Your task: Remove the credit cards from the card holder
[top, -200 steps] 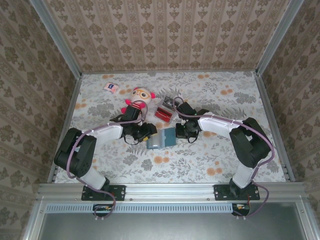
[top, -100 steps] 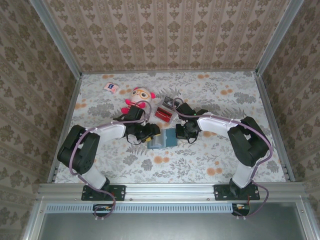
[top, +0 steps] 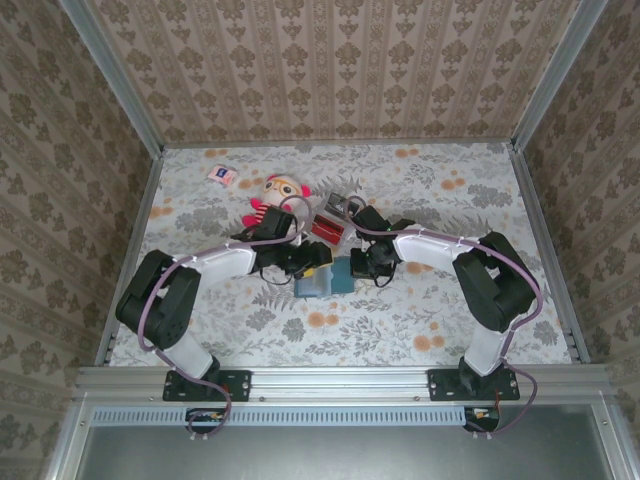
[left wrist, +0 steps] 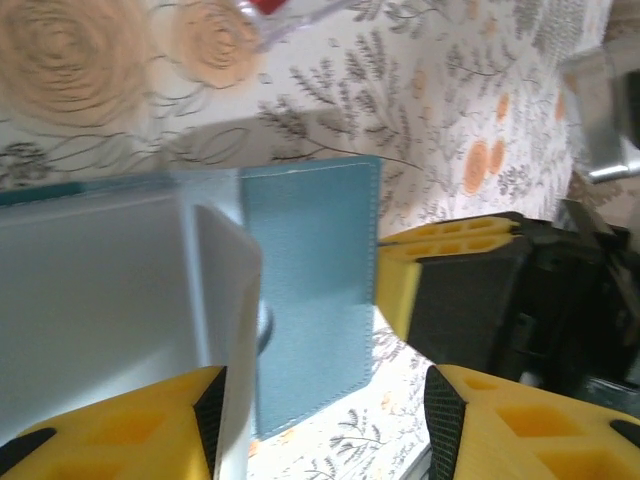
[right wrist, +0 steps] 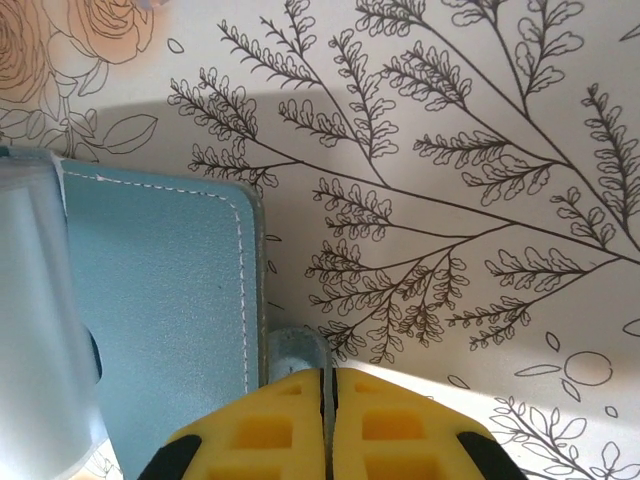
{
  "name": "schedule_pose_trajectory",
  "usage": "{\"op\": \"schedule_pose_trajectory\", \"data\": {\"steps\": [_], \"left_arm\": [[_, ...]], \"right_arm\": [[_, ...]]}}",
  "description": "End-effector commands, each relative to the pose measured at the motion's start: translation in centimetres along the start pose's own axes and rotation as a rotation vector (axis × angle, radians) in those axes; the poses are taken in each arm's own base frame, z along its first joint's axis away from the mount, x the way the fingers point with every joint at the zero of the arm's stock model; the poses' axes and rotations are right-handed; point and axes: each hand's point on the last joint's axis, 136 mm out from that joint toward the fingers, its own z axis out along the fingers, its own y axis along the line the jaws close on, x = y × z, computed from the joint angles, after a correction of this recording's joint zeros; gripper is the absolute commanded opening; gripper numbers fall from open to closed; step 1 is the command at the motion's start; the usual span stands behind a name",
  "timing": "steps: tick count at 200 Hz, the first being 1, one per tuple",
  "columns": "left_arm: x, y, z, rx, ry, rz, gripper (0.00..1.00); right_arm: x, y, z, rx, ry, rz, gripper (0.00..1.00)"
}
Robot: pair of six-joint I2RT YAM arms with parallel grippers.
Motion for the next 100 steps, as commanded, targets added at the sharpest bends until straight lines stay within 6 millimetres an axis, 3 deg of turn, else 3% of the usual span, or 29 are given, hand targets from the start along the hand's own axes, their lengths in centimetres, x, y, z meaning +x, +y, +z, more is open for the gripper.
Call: {"op": "schedule_pose_trajectory", "data": {"steps": [1, 61, 90, 100], "left_arm": [[-0.4, -2.1, 0.5, 0.059, 0.011, 0.042, 0.55], [-0.8, -2.5, 3.0, 0.045, 0.029, 0.043, 0.51], [-0.4, -2.6, 4.4, 0.032, 0.060, 0.042, 0.48], [-0.7, -1.7, 4.7, -0.024, 0.041, 0.039, 0.44]], "right_arm": [[0.0, 0.0, -0.3, -0.024, -0.014, 0.032, 0.09], [-1.1, -1.4, -2.2, -0.059, -0.100, 0.121, 0.29], [-1.6, -1.5, -3.5, -0.093, -0.157, 0.146, 0.30], [-1.8, -1.6, -4.0, -0.102, -0.180, 0.147, 0.29]]}}
